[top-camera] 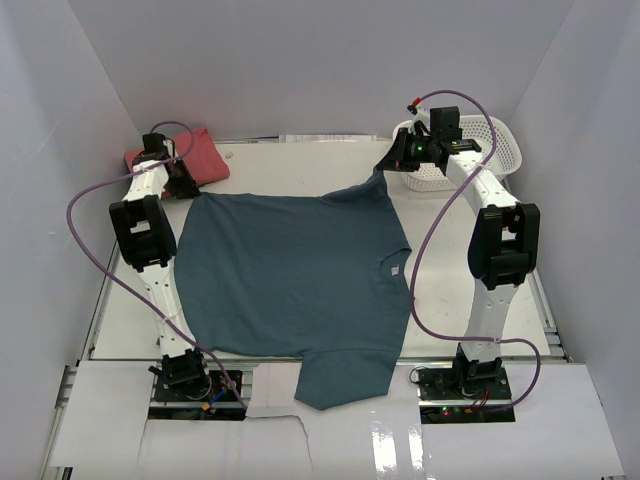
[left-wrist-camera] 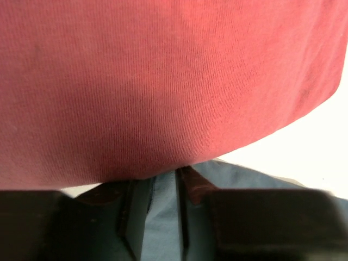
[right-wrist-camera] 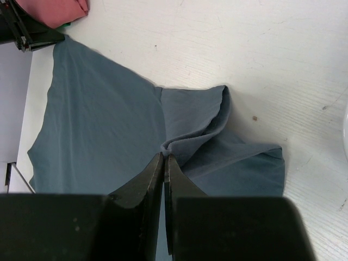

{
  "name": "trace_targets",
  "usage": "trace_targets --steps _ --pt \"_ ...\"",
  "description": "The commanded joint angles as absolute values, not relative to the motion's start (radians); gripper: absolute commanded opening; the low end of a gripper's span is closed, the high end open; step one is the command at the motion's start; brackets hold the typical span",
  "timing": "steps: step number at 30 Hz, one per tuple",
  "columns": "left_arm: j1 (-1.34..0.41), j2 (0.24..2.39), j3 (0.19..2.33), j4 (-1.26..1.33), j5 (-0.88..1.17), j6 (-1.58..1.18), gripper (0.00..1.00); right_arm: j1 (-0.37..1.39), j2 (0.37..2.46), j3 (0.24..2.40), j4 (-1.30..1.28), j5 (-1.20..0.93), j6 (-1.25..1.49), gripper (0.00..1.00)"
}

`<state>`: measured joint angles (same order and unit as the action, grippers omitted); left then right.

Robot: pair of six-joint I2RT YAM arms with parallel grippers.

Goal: Fold and stack the t-shirts
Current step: Grap the side of the flattened tshirt furthest away from the robot with both arms

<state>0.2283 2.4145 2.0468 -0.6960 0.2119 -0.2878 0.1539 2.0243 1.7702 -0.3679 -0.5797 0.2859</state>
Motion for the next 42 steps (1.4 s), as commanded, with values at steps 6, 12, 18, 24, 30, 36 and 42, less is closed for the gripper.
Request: trace_targets --steps 6,12,18,24,30,36,42 --pt "0.198 2.462 2.002 -0.770 0.169 -0.261 0.11 0.153 2.029 1.796 -0.370 -0.598 0.293 0.08" --pt "0.198 2.419 1.999 -0.769 0.164 -0.268 0.00 0.153 2.031 1.799 -0.370 -0.601 0.299 0.08" --pt "0.196 2.346 2.023 -0.781 0.192 -0.281 0.00 0.153 2.022 1.792 -0.371 -0.594 0.298 0.08" --pt "0.186 2.261 1.987 -0.781 0.193 -0.279 0.00 0.153 2.002 1.787 -0.371 -0.594 0.296 0.08" --pt "0.179 2.226 1.967 -0.781 0.195 -0.276 0.00 0.150 1.979 1.784 -0.373 -0.594 0.296 0.08" --pt "0.179 2.218 1.991 -0.779 0.146 -0.273 0.00 0.146 1.971 1.782 -0.377 -0.600 0.293 0.08" --pt "0.179 2.286 2.074 -0.805 0.103 -0.253 0.00 0.144 1.960 1.770 -0.379 -0.601 0.287 0.08"
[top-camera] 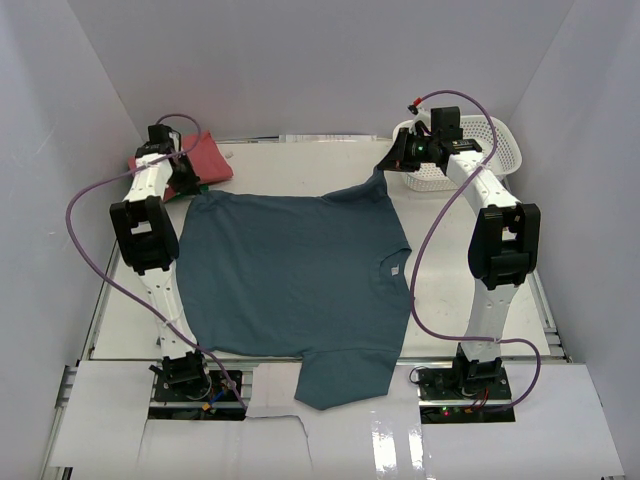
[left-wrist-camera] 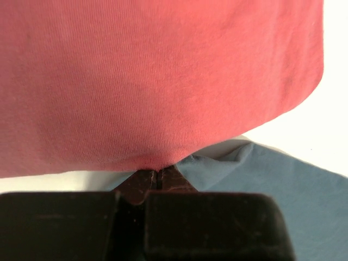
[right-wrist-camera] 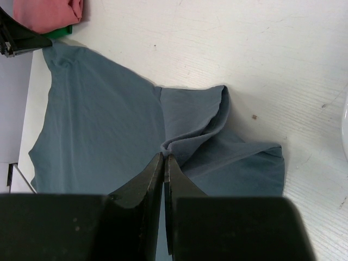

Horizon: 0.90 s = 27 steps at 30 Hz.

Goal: Fold and stack the t-shirts
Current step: Grap the side of the flattened tshirt furthest away from the robot with both arms

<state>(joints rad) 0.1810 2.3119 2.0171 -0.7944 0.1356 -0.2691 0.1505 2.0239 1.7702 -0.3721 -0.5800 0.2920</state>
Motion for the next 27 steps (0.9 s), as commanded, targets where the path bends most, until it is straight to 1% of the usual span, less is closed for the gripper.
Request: trace_targets --steps 1,7,17,21,24,27 --pt "0.178 2.293 2.082 -0.807 0.103 -0.250 0.00 0.143 1.957 1.770 -0.379 -0.601 0.285 0.08" --pt "0.192 2.368 2.106 -0.807 0.110 -0.253 0.00 0.140 1.953 1.769 -0.383 -0.600 0.282 0.08" --pt "0.227 2.516 2.221 -0.838 0.183 -0.273 0.00 0.140 1.962 1.779 -0.391 -0.600 0.282 0.08" --pt "0.239 2.569 2.296 -0.870 0.192 -0.279 0.00 0.140 1.970 1.787 -0.397 -0.600 0.282 0.08" --pt "0.253 2.612 2.393 -0.896 0.205 -0.287 0.00 0.140 1.973 1.786 -0.399 -0.598 0.282 0.08" --pt "0.256 2.626 2.414 -0.907 0.242 -0.284 0.00 0.140 1.976 1.784 -0.402 -0.594 0.279 0.08"
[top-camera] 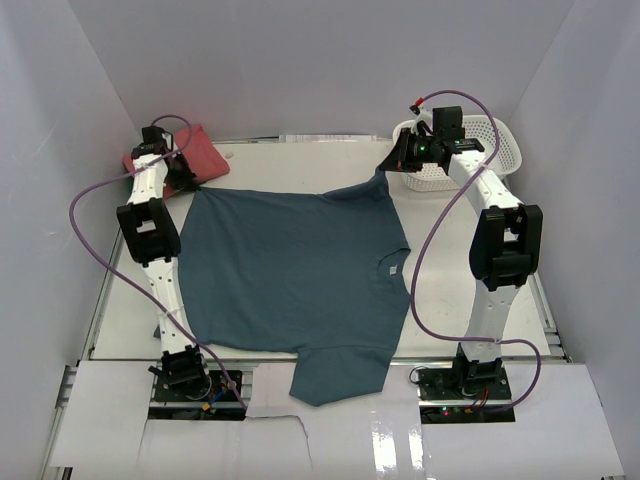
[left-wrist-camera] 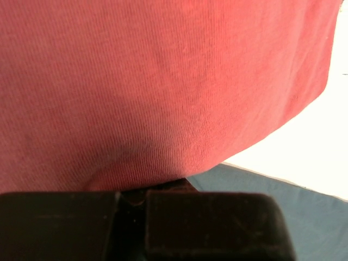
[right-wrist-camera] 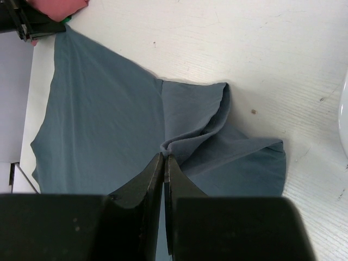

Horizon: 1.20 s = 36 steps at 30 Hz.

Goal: Fold and stack the t-shirts
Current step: Grap the side of the flattened tshirt furthest away from the robot with both arms

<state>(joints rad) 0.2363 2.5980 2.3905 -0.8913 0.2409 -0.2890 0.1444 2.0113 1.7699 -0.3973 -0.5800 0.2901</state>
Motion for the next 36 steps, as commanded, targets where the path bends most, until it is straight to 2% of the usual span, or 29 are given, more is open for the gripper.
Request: trace_targets --steps 1,2,4,5,8,20,36 --pt "0.256 2.619 2.411 -0.908 0.236 -0.290 0.04 0.140 1.974 1.783 -0.402 -0.594 0.278 0.08" --pt "0.256 2.609 2.404 -0.907 0.229 -0.294 0.22 0.140 1.974 1.778 -0.402 -0.594 0.278 0.08" --pt "0.258 2.594 2.401 -0.908 0.203 -0.293 0.34 0.140 1.971 1.775 -0.402 -0.595 0.276 0.08" --pt "0.256 2.589 2.399 -0.908 0.195 -0.295 0.44 0.140 1.968 1.769 -0.402 -0.595 0.276 0.08" --pt "0.256 2.563 2.381 -0.907 0.192 -0.302 0.54 0.141 1.963 1.764 -0.399 -0.594 0.275 0.08" --pt "0.249 2.385 2.169 -0.838 0.169 -0.302 0.56 0.140 1.970 1.769 -0.394 -0.610 0.276 0.08" --pt "0.153 2.309 1.942 -0.710 0.040 -0.304 0.53 0.138 1.945 1.763 -0.388 -0.621 0.282 0.08"
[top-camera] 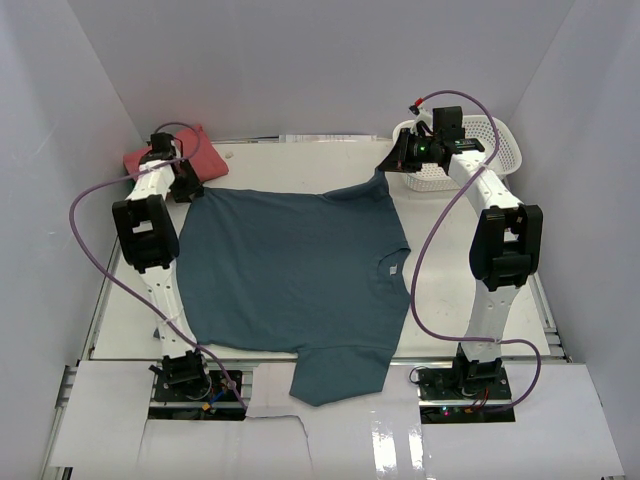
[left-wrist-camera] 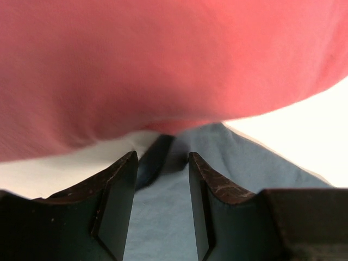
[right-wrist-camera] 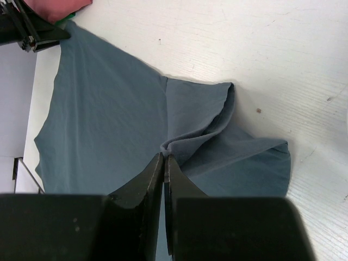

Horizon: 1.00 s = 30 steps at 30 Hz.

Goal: Fold and stack the t-shirts
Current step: Grap the side of the flattened tshirt furthest away from the robot with both arms

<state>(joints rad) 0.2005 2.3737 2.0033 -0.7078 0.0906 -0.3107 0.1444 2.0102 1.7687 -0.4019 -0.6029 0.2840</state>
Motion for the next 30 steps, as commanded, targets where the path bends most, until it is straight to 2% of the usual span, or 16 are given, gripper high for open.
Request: trace_targets --steps 1,5,20,30 --pt "0.149 2.290 1.919 -0.686 0.022 -0.307 0.53 0.138 1.942 1.760 -0.387 -0.621 0.284 0.08" --pt "0.138 2.195 1.763 -0.606 0.015 -0.304 0.53 0.138 1.939 1.746 -0.377 -0.626 0.285 0.08" --pt "0.132 2.112 1.554 -0.607 -0.080 -0.301 0.43 0.137 1.917 1.721 -0.368 -0.634 0.290 0.08" --pt "0.130 2.020 1.391 -0.583 -0.069 -0.322 0.43 0.137 1.916 1.720 -0.370 -0.632 0.298 0.08"
